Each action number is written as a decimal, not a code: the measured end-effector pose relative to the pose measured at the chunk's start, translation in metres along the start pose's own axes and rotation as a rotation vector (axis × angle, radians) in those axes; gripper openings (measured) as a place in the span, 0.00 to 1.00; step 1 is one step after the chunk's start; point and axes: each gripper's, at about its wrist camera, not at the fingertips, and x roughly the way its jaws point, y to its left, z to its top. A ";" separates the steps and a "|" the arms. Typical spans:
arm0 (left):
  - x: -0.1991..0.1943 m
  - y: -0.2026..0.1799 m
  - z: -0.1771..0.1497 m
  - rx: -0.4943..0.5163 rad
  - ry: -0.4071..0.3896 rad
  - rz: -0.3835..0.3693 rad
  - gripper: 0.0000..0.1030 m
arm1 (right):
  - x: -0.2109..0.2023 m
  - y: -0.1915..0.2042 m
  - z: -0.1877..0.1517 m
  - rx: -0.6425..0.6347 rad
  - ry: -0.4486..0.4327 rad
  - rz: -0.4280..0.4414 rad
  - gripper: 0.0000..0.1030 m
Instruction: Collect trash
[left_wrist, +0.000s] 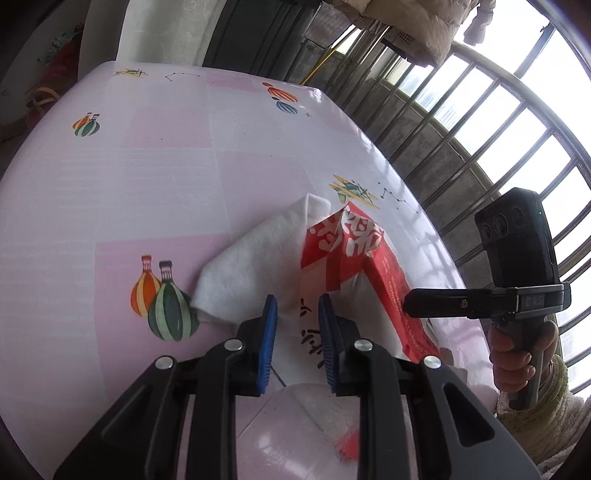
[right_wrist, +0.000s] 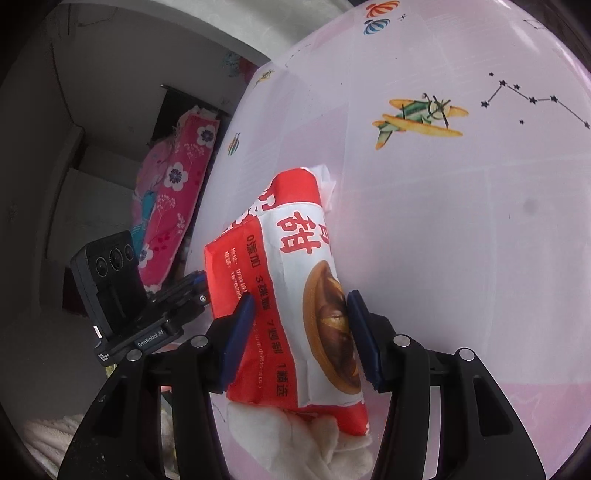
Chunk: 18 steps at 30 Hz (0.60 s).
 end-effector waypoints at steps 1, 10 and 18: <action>-0.004 -0.002 -0.008 -0.014 0.001 -0.009 0.20 | 0.001 0.004 -0.004 -0.002 0.000 -0.003 0.49; -0.034 -0.004 -0.037 -0.061 -0.082 0.013 0.25 | 0.002 0.013 -0.008 0.005 -0.054 -0.037 0.49; -0.093 0.010 -0.056 -0.140 -0.234 0.144 0.72 | -0.046 0.022 -0.011 0.051 -0.270 -0.178 0.67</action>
